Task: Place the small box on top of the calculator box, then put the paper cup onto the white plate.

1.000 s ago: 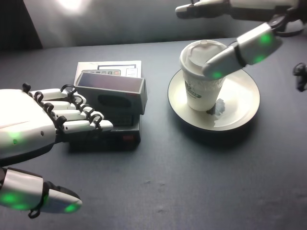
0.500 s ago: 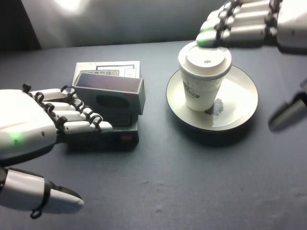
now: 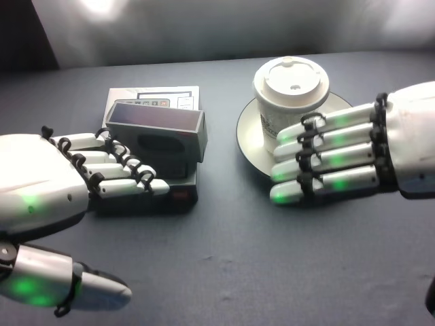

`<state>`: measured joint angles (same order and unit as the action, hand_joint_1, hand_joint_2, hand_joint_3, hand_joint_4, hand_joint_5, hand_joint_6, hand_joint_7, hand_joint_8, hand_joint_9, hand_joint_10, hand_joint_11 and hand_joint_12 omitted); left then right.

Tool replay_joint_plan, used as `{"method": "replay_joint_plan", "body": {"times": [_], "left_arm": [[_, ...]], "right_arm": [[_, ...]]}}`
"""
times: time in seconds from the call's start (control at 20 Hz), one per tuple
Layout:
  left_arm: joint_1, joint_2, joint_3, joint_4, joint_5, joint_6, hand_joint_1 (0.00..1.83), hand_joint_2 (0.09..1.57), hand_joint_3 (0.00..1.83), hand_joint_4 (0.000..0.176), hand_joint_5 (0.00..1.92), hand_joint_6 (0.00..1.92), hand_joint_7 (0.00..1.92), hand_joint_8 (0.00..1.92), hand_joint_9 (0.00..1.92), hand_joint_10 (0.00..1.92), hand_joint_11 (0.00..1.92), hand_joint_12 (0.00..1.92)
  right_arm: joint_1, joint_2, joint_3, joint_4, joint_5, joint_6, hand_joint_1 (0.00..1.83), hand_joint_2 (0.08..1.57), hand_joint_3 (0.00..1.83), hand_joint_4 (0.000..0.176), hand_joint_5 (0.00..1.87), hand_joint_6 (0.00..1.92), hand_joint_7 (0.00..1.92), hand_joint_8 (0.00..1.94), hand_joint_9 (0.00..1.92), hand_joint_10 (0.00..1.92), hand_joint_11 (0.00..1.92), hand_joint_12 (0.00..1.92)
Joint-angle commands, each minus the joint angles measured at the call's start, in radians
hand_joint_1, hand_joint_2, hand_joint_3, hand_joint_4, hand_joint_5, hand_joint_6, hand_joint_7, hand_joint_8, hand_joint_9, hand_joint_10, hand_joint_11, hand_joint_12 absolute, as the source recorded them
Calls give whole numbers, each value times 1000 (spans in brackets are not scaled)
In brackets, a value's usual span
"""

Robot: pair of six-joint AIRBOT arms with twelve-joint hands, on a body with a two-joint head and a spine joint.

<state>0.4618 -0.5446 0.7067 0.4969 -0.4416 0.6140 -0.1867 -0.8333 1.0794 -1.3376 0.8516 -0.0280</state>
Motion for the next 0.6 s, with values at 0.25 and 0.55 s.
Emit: {"method": "replay_joint_plan", "body": {"times": [0.25, 0.55], "left_arm": [[-19, 11, 18, -25, -101, 3, 0, 964, 0, 0, 52, 1, 50, 1, 55, 2, 0, 157], [-25, 12, 26, -17, -105, 0, 165, 1249, 11, 0, 815, 197, 641, 804, 520, 1067, 318, 1424]], "right_arm": [[28, 55, -65, 84, 128, -70, 341, 657, 0, 0, 0, 0, 0, 0, 0, 0, 0, 0], [13, 89, -88, 229, 184, -272, 204, 1269, 2, 0, 502, 22, 598, 33, 566, 53, 133, 1096]]}}
